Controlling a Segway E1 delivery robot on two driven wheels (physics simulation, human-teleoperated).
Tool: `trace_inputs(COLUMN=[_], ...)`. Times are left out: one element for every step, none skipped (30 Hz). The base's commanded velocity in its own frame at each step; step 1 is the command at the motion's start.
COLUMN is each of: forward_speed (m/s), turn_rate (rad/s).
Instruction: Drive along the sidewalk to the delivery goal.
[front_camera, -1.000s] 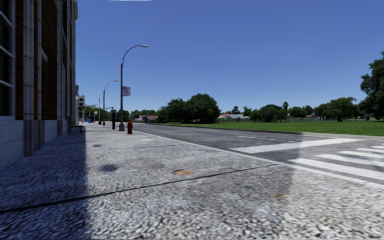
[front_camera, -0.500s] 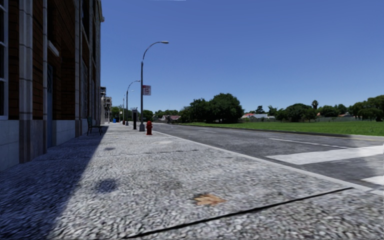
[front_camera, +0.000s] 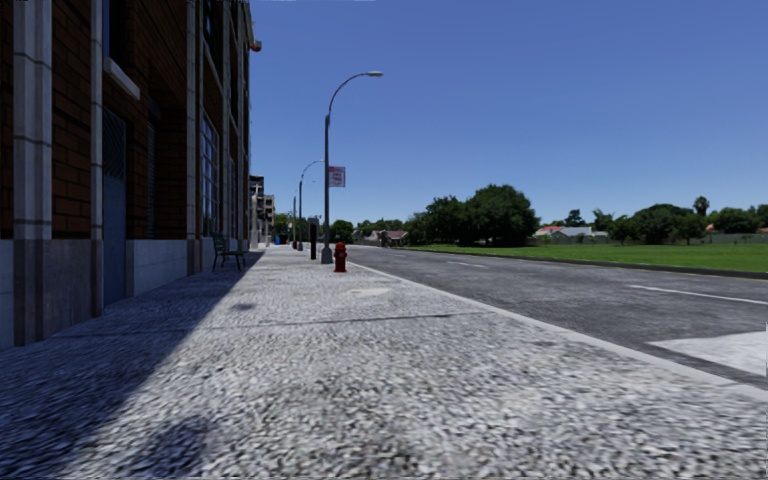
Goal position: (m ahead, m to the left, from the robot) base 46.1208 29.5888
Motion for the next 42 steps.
trace_inputs(forward_speed=[2.0, 2.0, 2.0, 2.0, 2.0, 2.0, 2.0, 2.0, 2.0, 2.0, 2.0, 2.0, 2.0, 2.0, 2.0, 2.0, 2.0, 2.0, 2.0, 2.0, 2.0, 2.0, 2.0, 2.0, 2.0, 2.0, 2.0, 2.0, 2.0, 2.0, 2.0, 2.0, 2.0, 2.0, 2.0, 2.0, 2.0, 2.0, 2.0, 2.0, 2.0, 2.0], turn_rate=[0.39, 0.39, 0.39, 0.39, 0.39, 0.39, 0.39, 0.39, 0.39, 0.39, 0.39, 0.39, 0.39, 0.39, 0.39, 0.39, 0.39, 0.39, 0.39, 0.39, 0.39, 0.39, 0.39, 0.39, 0.39, 0.39, 0.39, 0.39, 0.39, 0.38, 0.0, 0.0, 0.0, 0.0, 0.0, 0.0, 0.0, 0.0, 0.0, 0.0, 0.0, 0.0])
